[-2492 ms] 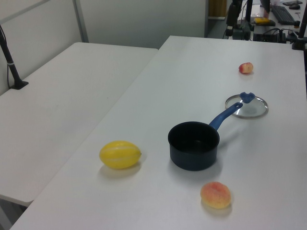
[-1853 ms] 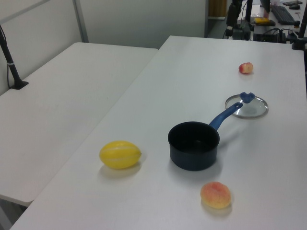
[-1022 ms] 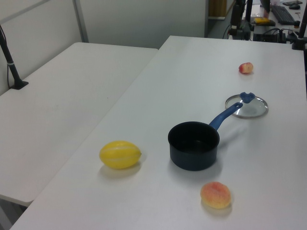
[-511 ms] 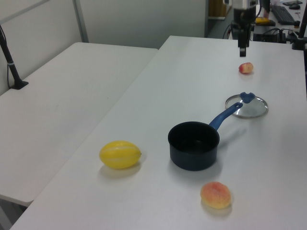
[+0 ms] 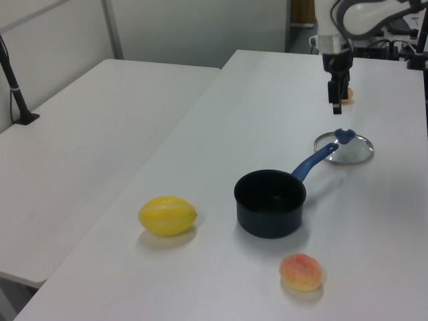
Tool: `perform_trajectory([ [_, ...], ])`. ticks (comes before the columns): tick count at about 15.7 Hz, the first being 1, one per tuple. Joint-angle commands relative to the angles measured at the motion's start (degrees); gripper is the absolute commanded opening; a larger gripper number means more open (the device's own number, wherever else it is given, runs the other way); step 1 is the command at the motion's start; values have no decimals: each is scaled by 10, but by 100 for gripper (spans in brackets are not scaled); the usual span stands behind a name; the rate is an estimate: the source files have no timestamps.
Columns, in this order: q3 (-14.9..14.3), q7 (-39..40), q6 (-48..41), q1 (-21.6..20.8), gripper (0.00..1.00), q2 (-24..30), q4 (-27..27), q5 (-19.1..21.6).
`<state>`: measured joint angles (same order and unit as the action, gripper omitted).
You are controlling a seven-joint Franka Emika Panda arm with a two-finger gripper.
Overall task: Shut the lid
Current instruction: 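Lower the gripper onto the blue knob of the glass lid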
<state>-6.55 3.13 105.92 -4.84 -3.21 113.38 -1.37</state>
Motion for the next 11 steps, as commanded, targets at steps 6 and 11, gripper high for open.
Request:
perform_trajectory([
  [6, 23, -34, 93, -11, 100, -18, 83, -75],
  [11, 31, -34, 120, -11, 99, -21, 109, -115],
])
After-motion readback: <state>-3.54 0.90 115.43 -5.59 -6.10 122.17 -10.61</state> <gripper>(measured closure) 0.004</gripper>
